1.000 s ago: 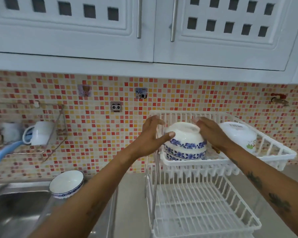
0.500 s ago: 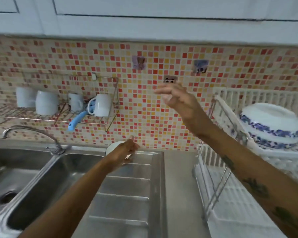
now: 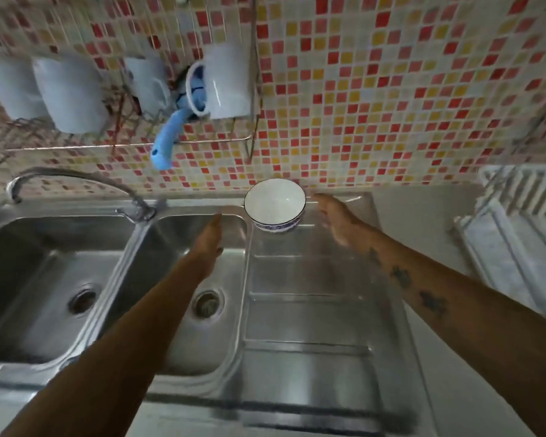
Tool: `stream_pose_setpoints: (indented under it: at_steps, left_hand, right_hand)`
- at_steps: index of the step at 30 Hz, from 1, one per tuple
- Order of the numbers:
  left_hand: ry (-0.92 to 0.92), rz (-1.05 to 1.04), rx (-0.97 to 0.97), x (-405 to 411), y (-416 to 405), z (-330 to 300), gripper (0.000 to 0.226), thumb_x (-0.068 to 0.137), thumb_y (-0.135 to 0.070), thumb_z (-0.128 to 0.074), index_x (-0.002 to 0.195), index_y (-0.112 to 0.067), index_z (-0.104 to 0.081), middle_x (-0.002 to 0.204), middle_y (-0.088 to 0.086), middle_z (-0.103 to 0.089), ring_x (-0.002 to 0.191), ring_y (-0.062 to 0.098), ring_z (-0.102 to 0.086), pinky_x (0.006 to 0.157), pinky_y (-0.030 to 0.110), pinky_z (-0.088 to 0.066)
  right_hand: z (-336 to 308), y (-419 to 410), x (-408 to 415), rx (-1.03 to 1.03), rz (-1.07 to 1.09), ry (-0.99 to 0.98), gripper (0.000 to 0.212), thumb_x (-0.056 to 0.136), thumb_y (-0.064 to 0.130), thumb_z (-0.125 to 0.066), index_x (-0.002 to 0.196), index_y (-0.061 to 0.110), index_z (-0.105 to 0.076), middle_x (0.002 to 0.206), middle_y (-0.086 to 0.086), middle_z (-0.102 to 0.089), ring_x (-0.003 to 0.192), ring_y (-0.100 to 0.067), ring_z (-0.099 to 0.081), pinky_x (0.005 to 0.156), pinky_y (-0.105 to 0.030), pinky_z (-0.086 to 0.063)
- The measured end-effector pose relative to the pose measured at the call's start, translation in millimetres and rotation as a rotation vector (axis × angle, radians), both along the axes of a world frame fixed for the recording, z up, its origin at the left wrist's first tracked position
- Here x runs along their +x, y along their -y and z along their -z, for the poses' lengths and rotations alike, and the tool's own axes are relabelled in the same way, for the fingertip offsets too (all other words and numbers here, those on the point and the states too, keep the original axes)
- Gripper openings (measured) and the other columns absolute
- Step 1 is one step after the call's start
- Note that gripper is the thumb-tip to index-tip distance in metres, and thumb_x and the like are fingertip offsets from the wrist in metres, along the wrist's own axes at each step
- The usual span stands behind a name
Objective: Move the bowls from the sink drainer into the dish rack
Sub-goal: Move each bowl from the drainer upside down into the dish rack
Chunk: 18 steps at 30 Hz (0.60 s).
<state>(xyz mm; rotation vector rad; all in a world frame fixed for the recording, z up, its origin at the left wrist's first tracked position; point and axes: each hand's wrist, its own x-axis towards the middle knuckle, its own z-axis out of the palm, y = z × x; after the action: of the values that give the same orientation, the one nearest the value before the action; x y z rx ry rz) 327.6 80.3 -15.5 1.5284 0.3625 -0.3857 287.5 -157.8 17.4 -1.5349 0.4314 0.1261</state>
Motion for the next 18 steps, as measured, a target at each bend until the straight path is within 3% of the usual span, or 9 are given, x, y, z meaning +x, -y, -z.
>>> stream_pose_setpoints:
  at_steps: [2,5,7,9,10,12,14,16,18]
  left_hand:
    - [-0.010,-0.005,-0.012,27,9,12,0.062,0.097,-0.047,-0.046,0.144,-0.008,-0.040,0.151,0.026,-0.034,0.143,0.041,-0.028,0.113,0.045,-0.029]
    - [-0.025,-0.023,0.030,63,26,33,0.062,0.094,-0.050,-0.049,0.143,-0.013,-0.040,0.152,0.015,-0.039,0.141,0.033,-0.035,0.114,0.042,-0.029]
    - [0.002,-0.044,0.048,79,37,47,0.049,0.097,-0.044,-0.048,0.137,-0.015,-0.047,0.133,0.006,-0.052,0.117,0.022,-0.050,0.095,0.033,-0.038]
    - [0.040,-0.054,0.016,91,49,61,0.025,0.099,-0.036,-0.046,0.113,-0.019,-0.057,0.104,-0.002,-0.057,0.086,0.013,-0.051,0.074,0.026,-0.042]
    - [0.051,-0.051,-0.012,91,55,64,0.020,0.100,-0.033,-0.045,0.106,-0.019,-0.059,0.097,-0.003,-0.059,0.081,0.012,-0.051,0.070,0.025,-0.044]
    - [0.098,-0.047,-0.031,88,66,71,0.025,0.100,-0.024,-0.046,0.120,-0.011,-0.056,0.108,0.003,-0.061,0.093,0.019,-0.057,0.084,0.033,-0.053]
    - [0.157,-0.056,-0.012,84,73,79,0.038,0.100,-0.015,-0.045,0.137,-0.009,-0.042,0.129,0.011,-0.054,0.115,0.029,-0.054,0.102,0.045,-0.048]
    - [0.185,-0.057,-0.023,83,77,86,0.046,0.097,-0.006,-0.041,0.142,-0.012,-0.035,0.141,0.015,-0.047,0.125,0.035,-0.049,0.107,0.052,-0.044]
    - [0.173,-0.078,-0.049,82,79,87,0.052,0.093,0.001,-0.035,0.143,-0.012,-0.033,0.143,0.016,-0.045,0.122,0.033,-0.048,0.106,0.051,-0.045]
  right_hand:
    - [30,-3,28,0.052,0.064,0.007,0.050,0.074,0.045,-0.061,0.116,0.020,-0.065,0.119,-0.004,-0.067,0.113,-0.024,-0.058,0.093,-0.037,-0.041]
    - [63,-14,61,0.062,0.160,0.006,0.052,0.076,0.039,-0.060,0.118,0.009,-0.065,0.118,-0.014,-0.068,0.111,-0.033,-0.061,0.088,-0.039,-0.046]
    - [72,-23,75,0.041,0.194,0.028,0.053,0.076,0.036,-0.061,0.123,0.009,-0.061,0.120,-0.015,-0.066,0.108,-0.033,-0.061,0.084,-0.038,-0.046]
    - [80,-28,82,0.031,0.228,0.035,0.051,0.082,0.026,-0.062,0.129,0.010,-0.054,0.126,-0.013,-0.062,0.105,-0.026,-0.058,0.083,-0.033,-0.045]
    - [84,-31,83,0.026,0.248,0.038,0.049,0.085,0.018,-0.060,0.132,0.010,-0.050,0.129,-0.012,-0.058,0.105,-0.023,-0.054,0.084,-0.033,-0.044]
    - [96,-31,87,0.017,0.276,0.032,0.050,0.086,0.007,-0.054,0.135,0.011,-0.044,0.134,-0.013,-0.054,0.106,-0.021,-0.049,0.089,-0.035,-0.044]
    - [104,-30,90,0.019,0.279,0.021,0.051,0.086,0.004,-0.050,0.136,0.011,-0.044,0.135,-0.014,-0.053,0.105,-0.021,-0.048,0.091,-0.037,-0.045]
    - [106,-30,91,0.026,0.280,0.022,0.051,0.086,0.002,-0.047,0.136,0.011,-0.044,0.135,-0.014,-0.053,0.105,-0.020,-0.047,0.089,-0.035,-0.044]
    - [107,-30,92,0.030,0.284,0.026,0.052,0.086,0.002,-0.045,0.137,0.011,-0.042,0.136,-0.014,-0.052,0.106,-0.021,-0.048,0.086,-0.033,-0.044]
